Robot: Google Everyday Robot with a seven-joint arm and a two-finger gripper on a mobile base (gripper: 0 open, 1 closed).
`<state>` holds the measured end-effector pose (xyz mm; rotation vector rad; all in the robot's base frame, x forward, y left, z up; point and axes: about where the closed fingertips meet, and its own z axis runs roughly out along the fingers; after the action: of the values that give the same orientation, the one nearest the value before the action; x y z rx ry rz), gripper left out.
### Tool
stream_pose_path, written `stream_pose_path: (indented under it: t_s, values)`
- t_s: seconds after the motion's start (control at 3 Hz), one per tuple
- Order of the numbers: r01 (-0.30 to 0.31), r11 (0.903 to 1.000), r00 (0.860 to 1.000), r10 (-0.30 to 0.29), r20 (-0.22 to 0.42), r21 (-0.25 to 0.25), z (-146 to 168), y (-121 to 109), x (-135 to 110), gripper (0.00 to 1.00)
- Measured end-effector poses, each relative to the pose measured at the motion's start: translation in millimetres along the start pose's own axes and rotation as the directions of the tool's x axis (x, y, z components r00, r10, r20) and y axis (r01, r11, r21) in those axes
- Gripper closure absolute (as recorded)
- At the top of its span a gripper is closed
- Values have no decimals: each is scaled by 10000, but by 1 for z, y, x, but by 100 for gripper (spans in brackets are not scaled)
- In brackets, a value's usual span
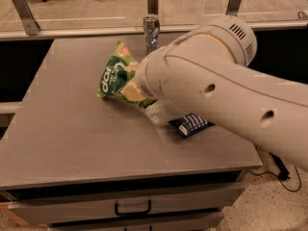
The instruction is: Move green rice chip bag near redbull can
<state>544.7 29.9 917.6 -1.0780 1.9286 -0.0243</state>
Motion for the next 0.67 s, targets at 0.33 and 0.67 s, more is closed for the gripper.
stream_pose_path:
  t_s: [0.33,0.67]
  values:
    - [-423,9923,9987,452,-219,1163,-11,-34,16,14]
    - [-836,9764,9963,859,-33,1990,-13,-73,35,0]
